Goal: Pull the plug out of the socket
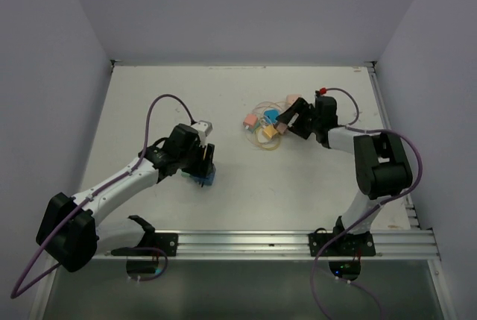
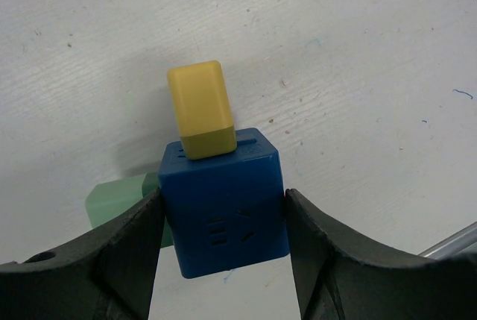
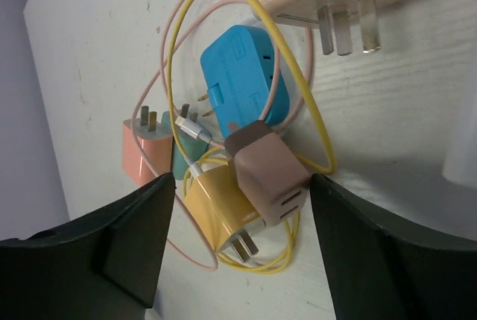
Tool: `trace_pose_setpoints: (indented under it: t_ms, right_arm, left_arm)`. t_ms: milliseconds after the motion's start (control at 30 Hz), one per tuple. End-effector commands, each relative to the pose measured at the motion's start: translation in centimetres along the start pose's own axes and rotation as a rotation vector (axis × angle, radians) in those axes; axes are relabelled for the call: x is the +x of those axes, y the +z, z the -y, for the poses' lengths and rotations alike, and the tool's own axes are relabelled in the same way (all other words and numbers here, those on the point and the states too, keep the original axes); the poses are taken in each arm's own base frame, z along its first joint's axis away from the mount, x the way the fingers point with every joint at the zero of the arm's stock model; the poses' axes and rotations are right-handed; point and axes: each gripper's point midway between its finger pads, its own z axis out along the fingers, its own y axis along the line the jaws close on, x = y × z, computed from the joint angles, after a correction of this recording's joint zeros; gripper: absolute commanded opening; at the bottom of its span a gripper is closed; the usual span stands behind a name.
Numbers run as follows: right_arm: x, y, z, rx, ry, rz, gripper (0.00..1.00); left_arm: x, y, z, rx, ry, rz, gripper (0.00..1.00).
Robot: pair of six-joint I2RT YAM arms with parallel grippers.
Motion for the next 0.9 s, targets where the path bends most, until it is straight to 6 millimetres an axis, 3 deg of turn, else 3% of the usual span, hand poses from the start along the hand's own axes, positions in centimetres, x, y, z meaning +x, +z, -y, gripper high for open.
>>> trace_pose_setpoints:
  t_ms: [0,133,300,667,867]
  right_arm:
    - [-2.7,-3.0,-1.3,0.043,-0.097,0.101,0.80]
    - [-2.3,-5.4,-1.4,0.080,-0.162,0.096,0.86]
    - [-0.4,-8.3,-4.3,-0.042,-0.182,0.057,0.88]
    - [11.1,-8.7,-10.9,-0.324,-0.162,-0.182,0.98]
    - [14.5,-7.9,-12.9,-0.397,-0.119,-0.234,0.99]
  left_arm:
    - [-2.0,-0.1,1.3,0.058,0.038,0.068,0.00]
    - [-2.1,-0.1,1.9,0.079,0.059,0.071,0.00]
    - [-2.8,-0.2,3.0,0.121,0.090,0.094,0.00]
    - [-4.4,-1.4,6.2,0.211,0.168,0.177,0.00]
    - [-4.5,-1.6,7.3,0.228,0.178,0.197,0.00]
